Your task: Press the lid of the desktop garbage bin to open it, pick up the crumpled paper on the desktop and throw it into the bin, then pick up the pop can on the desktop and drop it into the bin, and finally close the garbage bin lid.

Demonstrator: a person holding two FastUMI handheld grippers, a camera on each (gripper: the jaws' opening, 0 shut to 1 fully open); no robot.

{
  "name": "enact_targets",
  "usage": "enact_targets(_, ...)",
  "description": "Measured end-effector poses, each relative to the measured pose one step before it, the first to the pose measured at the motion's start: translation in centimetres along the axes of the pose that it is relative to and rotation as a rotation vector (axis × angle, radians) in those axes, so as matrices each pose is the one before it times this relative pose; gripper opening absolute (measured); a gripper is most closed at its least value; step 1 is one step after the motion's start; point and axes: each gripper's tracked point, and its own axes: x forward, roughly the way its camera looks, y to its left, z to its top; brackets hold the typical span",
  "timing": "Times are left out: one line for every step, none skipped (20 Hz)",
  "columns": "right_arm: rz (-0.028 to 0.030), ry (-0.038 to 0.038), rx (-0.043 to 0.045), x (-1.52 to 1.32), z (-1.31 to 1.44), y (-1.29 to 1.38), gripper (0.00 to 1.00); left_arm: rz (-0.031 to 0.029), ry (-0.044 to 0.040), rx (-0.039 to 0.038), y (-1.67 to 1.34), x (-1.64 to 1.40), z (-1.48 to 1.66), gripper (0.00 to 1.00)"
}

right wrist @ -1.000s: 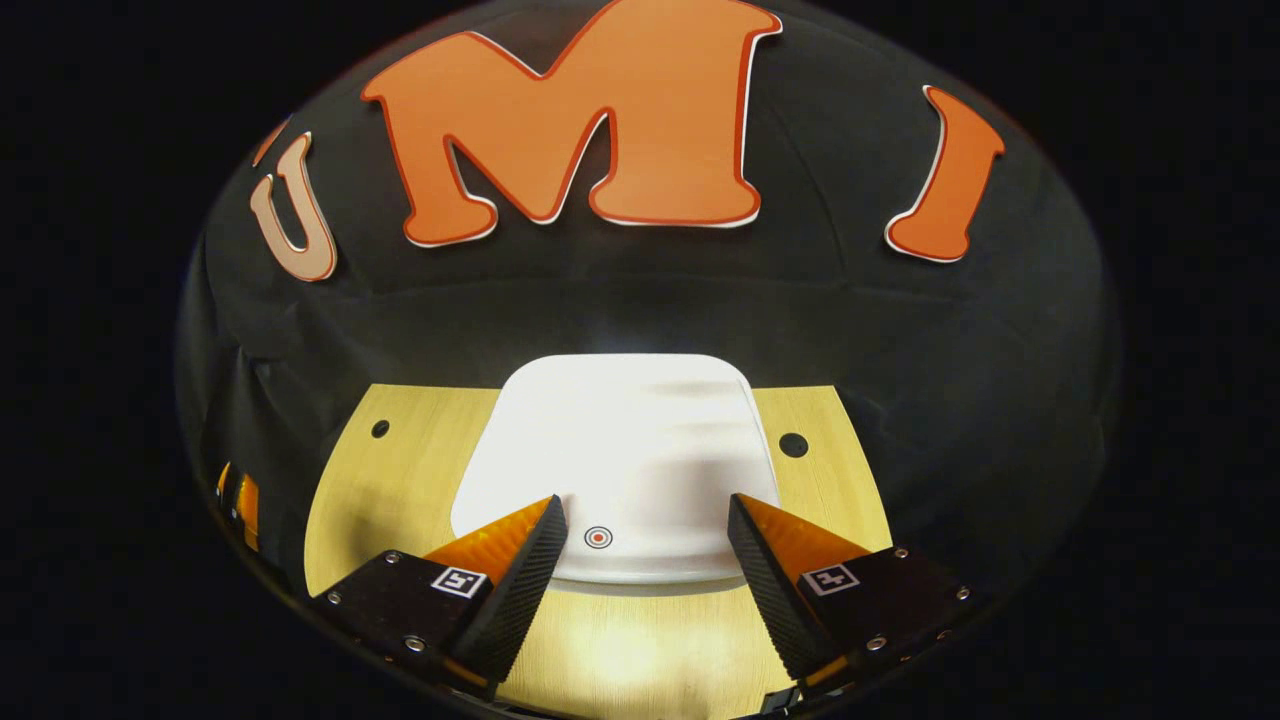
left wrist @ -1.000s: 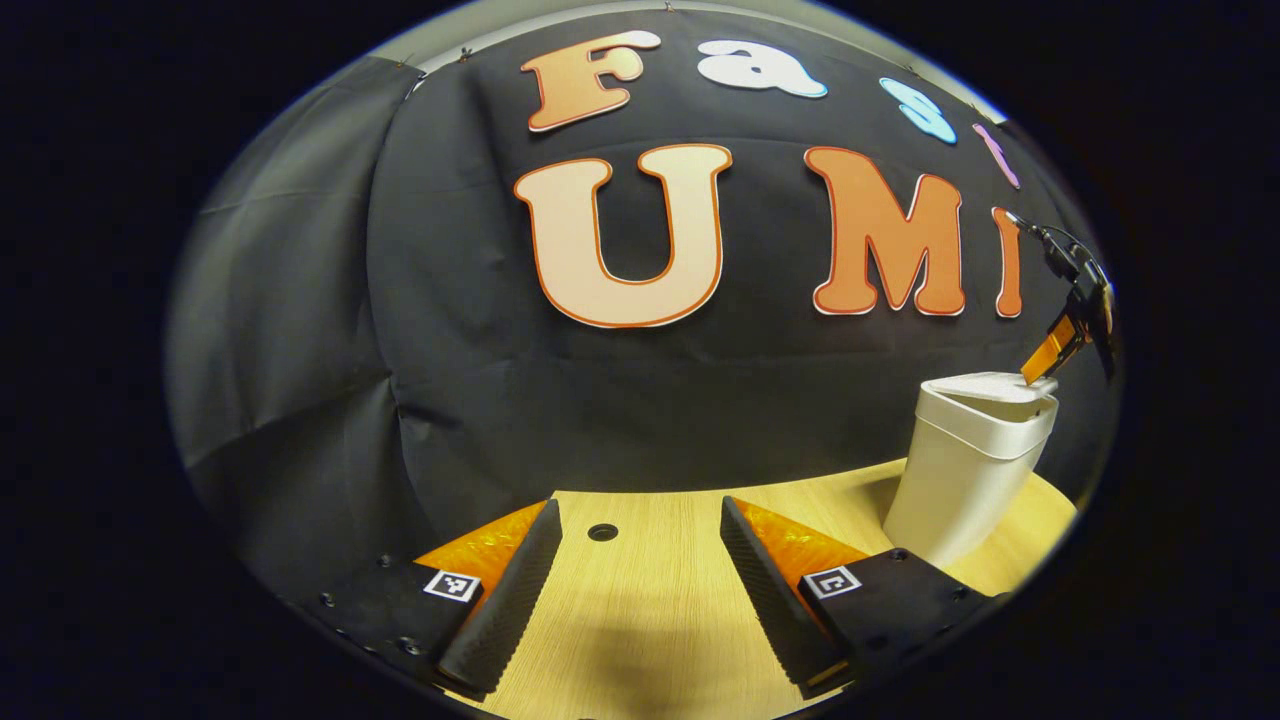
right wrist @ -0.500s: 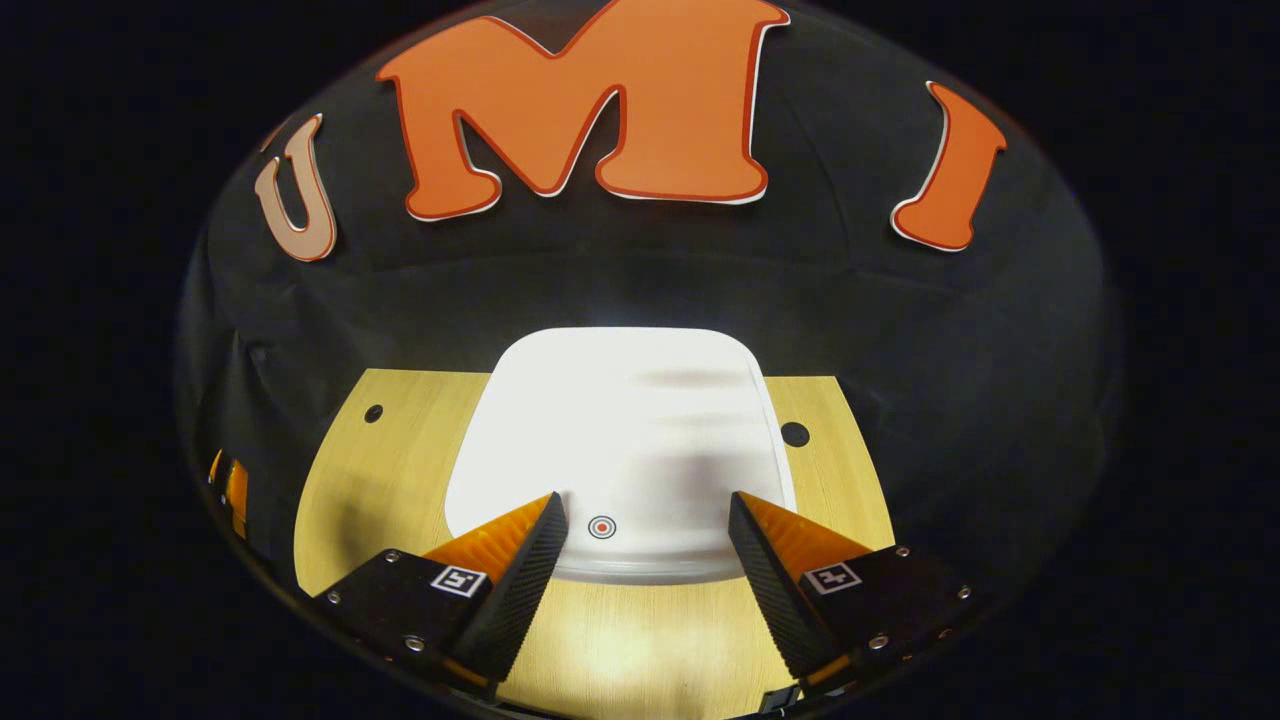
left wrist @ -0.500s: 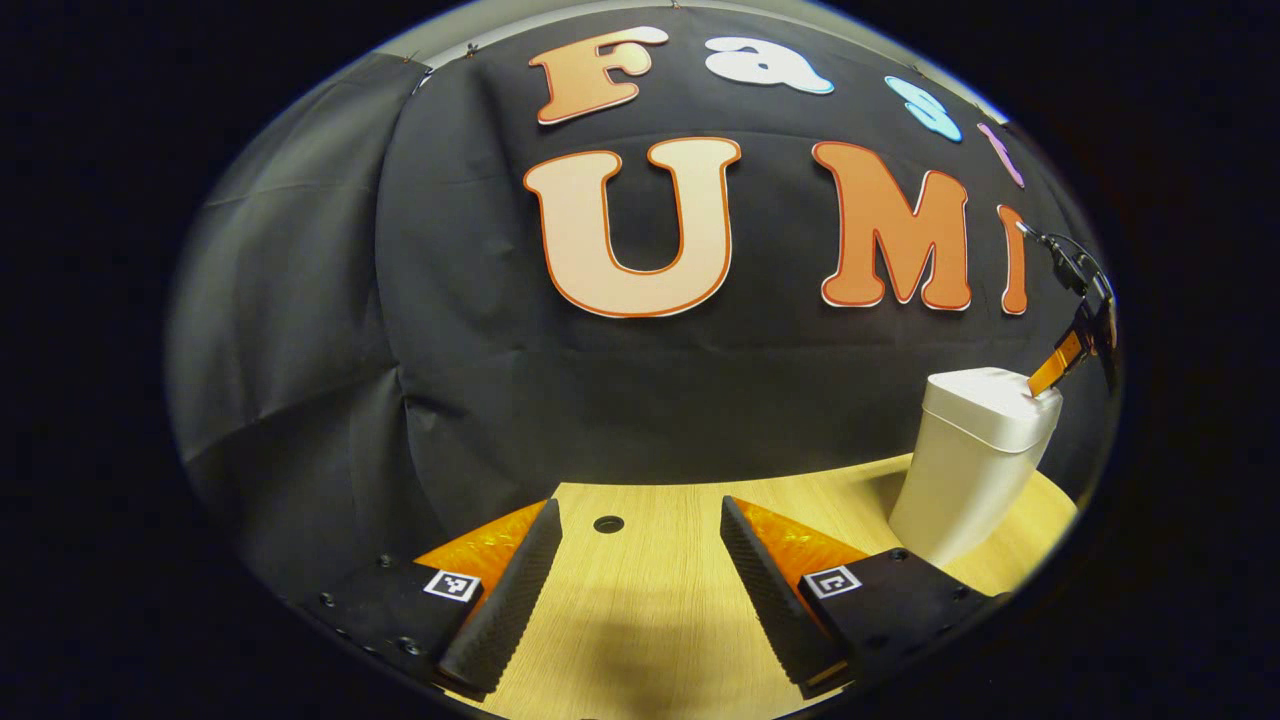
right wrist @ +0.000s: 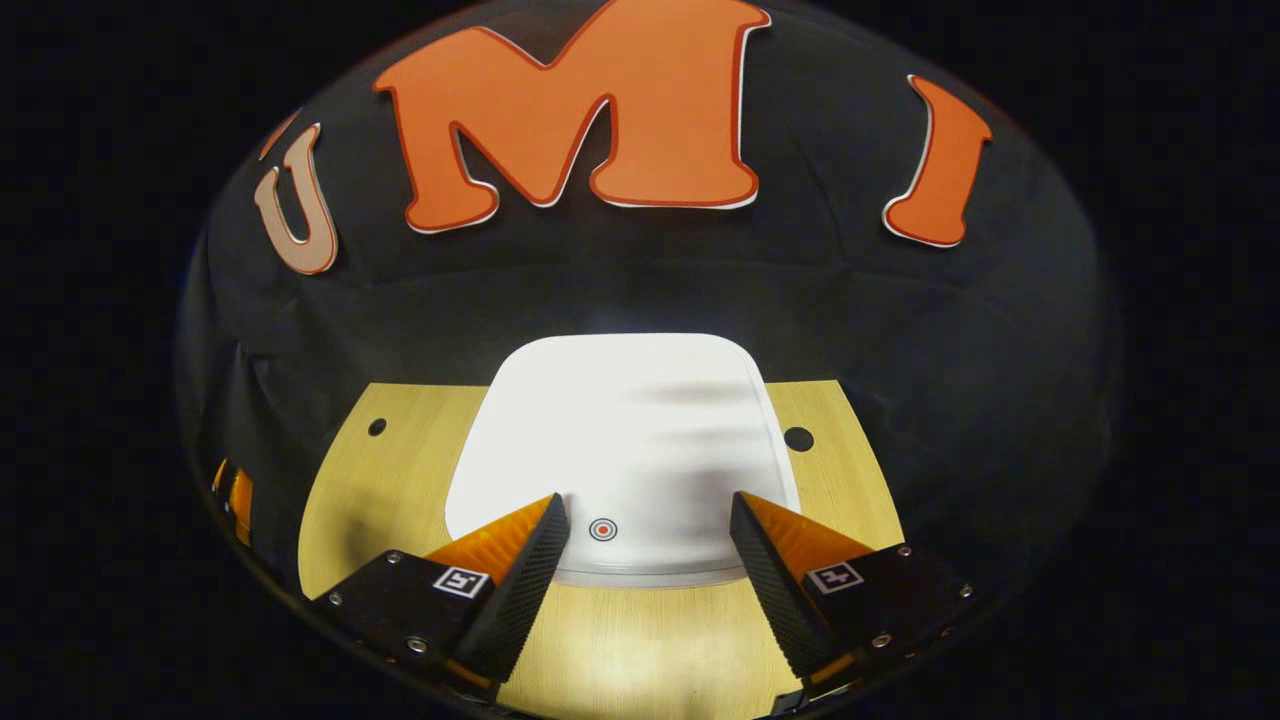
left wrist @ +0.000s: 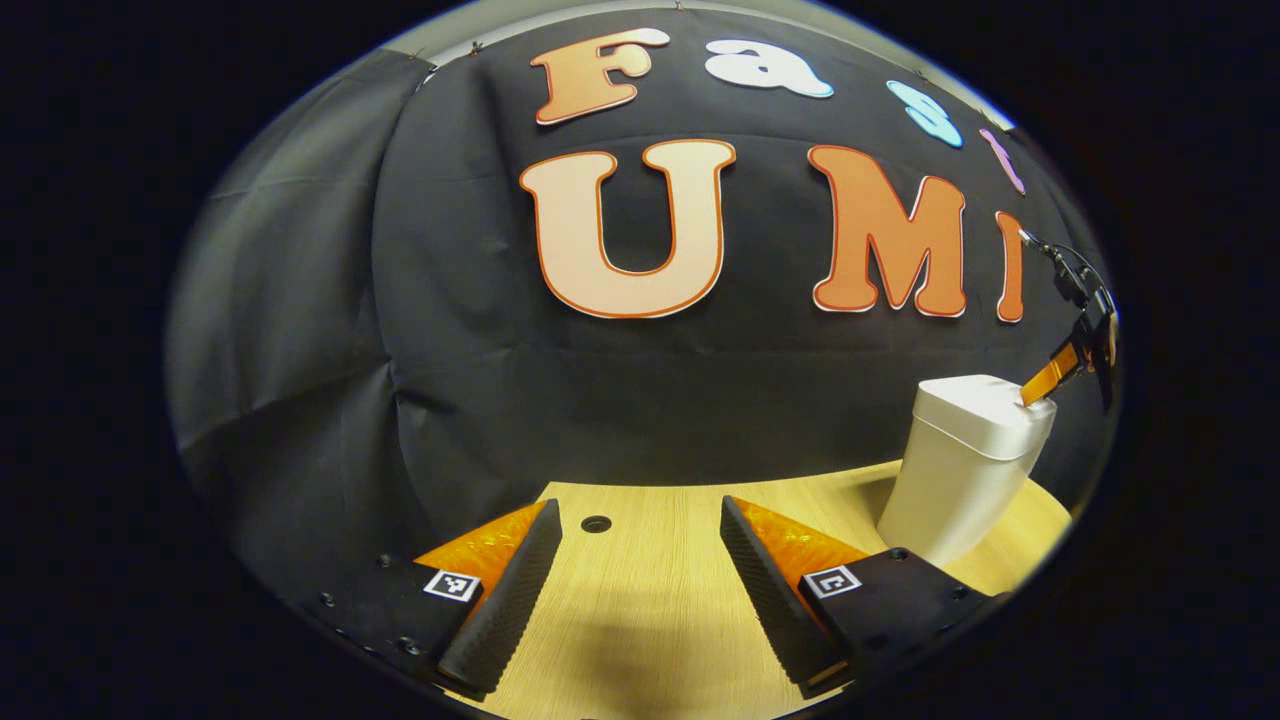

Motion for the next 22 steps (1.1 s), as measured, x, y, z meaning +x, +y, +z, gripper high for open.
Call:
enact_targets(-0.01151,-0.00468,0.01375,-0.019,0.044,-0.174,1.0,-0.00456,0.0026,-0.00216,-0.146,-0.057,-0.035,1.0)
enact_targets(-0.00615,-0.00871,0.01301,-0.01,0.22,-0.031,0.98,-0.00321,0.00282,0.0019,-0.012,-0.086,0.007,1.0)
enact_targets(-0.0022,-0.00323,0.01496,-0.143,-0.034,0.007,0.98,-0.00292,-0.00185,0.00321,0.061,-0.095,0.011,1.0)
enact_targets(0.00494,-0.00646,0.0163,-0.1,0.081,0.082,0.98,0.00095,-0.00415,0.00387,0.043,0.058,0.135,1.0)
enact_targets(0.01012,-0.00818,0.01718,-0.193,0.095,0.094,0.98,0.00128,-0.00472,0.00686,0.136,0.139,-0.024,1.0)
enact_targets(0.00684,-0.01943,0.01492,-0.418,0.158,-0.01,0.98,0.00521,-0.0033,0.00822,0.188,0.059,0.099,1.0)
enact_targets(0.00071,-0.02888,0.00772,-0.479,0.348,-0.081,0.98,0.00505,-0.00303,0.0076,0.206,0.01,0.02,1.0)
enact_targets(-0.00009,-0.03334,0.00388,-0.607,0.265,-0.074,0.97,0.00463,-0.00252,0.00329,0.174,0.032,-0.008,1.0)
enact_targets(0.00196,-0.03847,0.00286,-0.824,0.369,-0.095,0.97,0.00227,-0.00234,-0.00059,0.017,0.043,0.09,1.0)
enact_targets(0.00227,-0.04783,0.00081,-1.005,0.32,-0.091,0.97,0.00204,0.00011,-0.00261,-0.027,-0.005,-0.003,1.0)
enact_targets(0.0017,-0.0466,-0.00353,-0.743,0.266,-0.128,0.97,0.00225,0.00006,-0.00202,0.036,-0.029,-0.035,1.0)
enact_targets(0.00387,-0.04941,-0.00406,-0.771,0.321,0.067,0.97,0.00169,0.00187,-0.00058,-0.009,-0.024,-0.015,1.0)
enact_targets(0.00849,-0.04262,-0.00471,-0.68,0.168,0.109,0.97,0.00072,0.00172,0.00016,0.062,0.013,-0.034,1.0)
enact_targets(0.004,-0.03673,-0.00689,-0.857,0.186,0.028,0.97,0.00001,0.00073,-0.00012,-0.04,-0.027,0.016,1.0)
enact_targets(-0.00101,-0.03681,-0.01166,-0.664,0.139,-0.011,0.97,-0.00195,-0.00199,-0.00146,-0.013,0.022,0.014,1.0)
enact_targets(-0.00737,-0.03577,-0.01774,-0.711,-0.044,0.058,0.97,-0.00227,-0.00374,-0.00341,-0.09,0.134,0.09,1.0)
enact_targets(-0.0086,-0.03183,-0.02173,-0.698,-0.025,-0.015,0.97,-0.00345,-0.0001,-0.00112,-0.111,0.046,-0.034,1.0)
enact_targets(0.0012,-0.01913,-0.02647,-0.709,-0.131,0.281,0.97,-0.00303,0.0036,0.00355,-0.048,-0.069,-0.047,1.0)
enact_targets(-0.00307,-0.00712,-0.02543,-0.505,-0.255,0.188,0.97,-0.00289,-0.00024,0.00158,0.094,-0.047,-0.016,1.0)
enact_targets(-0.00662,-0.00642,-0.02337,-0.717,-0.28,0.237,0.97,-0.00091,-0.00239,0.00101,-0.035,0.054,0.036,1.0)
enact_targets(-0.00767,-0.01356,-0.01405,-0.599,-0.189,0.285,0.97,-0.00022,-0.00246,0.00044,0.013,0.053,-0.006,1.0)
enact_targets(-0.00667,-0.01174,-0.00459,-0.455,-0.155,0.28,0.97,-0.00141,-0.00187,-0.00126,-0.046,0.083,0.066,1.0)
